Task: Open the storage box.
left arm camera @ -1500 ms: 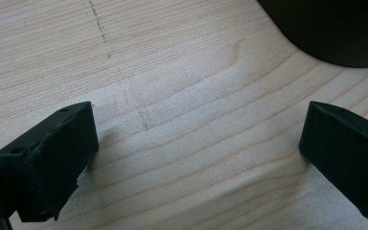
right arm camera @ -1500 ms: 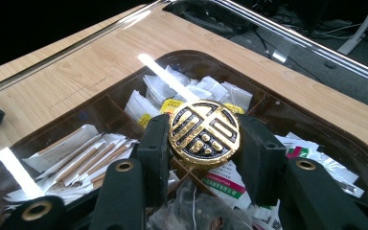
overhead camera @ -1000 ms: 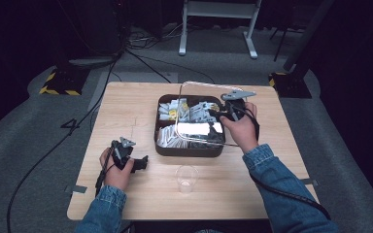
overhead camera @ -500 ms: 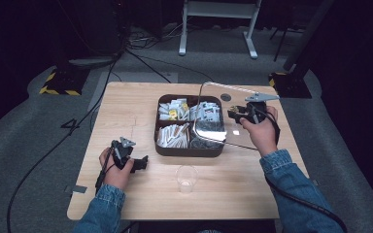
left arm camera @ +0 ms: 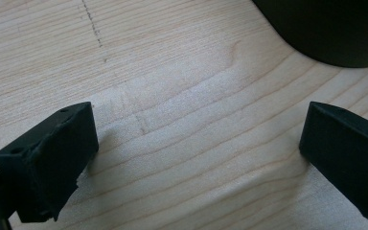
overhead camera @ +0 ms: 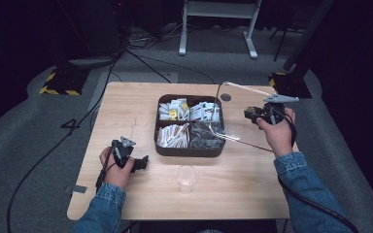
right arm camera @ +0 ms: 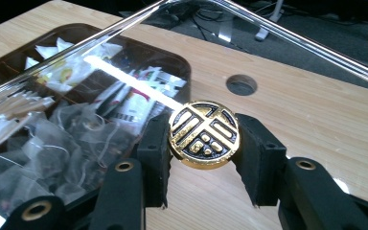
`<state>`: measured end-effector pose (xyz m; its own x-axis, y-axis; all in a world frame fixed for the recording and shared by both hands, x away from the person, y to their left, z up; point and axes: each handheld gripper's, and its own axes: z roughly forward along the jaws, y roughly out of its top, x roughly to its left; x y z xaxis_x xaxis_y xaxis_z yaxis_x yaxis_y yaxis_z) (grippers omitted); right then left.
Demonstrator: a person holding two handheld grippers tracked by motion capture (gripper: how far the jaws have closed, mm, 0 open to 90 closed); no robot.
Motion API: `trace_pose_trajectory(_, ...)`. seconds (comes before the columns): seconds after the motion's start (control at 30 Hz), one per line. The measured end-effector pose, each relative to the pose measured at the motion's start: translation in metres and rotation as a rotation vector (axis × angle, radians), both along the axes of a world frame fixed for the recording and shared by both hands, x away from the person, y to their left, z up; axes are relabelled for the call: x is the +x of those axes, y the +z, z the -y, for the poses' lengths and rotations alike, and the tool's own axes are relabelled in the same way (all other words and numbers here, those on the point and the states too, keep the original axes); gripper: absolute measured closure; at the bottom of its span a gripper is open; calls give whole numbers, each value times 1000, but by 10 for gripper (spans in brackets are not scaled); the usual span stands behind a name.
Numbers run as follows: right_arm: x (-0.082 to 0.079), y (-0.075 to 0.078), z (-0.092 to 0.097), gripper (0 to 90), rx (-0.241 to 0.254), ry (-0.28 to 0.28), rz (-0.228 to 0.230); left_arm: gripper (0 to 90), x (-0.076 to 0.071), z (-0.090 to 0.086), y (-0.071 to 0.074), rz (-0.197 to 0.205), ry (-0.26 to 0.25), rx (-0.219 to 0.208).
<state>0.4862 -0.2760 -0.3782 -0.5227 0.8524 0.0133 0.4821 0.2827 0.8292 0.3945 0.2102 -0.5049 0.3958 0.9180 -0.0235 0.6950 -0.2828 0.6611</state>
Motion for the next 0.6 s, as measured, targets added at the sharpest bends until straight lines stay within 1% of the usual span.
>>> trace_pose_trajectory(0.1,0,-1,9,588,-3,-16,-2,0,0,0,0,0,0,0)
trace_pose_trajectory(0.23,0,-3,21,588,8,-40,-7,0,0,0,0,0,0,0)
trace_pose_trajectory(0.27,0,-5,26,588,5,-53,-9,0,0,0,0,0,0,0)
trace_pose_trajectory(0.3,0,-5,26,588,5,-53,-9,0,0,0,0,0,-1,0)
trace_pose_trajectory(0.43,2,-10,37,588,1,-78,-10,0,0,0,0,1,-3,0)
trace_pose_trajectory(0.53,5,-16,44,588,11,-97,-19,0,0,0,0,1,-1,-2)
trace_pose_trajectory(0.6,7,-18,47,588,7,-107,-23,0,0,0,0,1,-3,0)
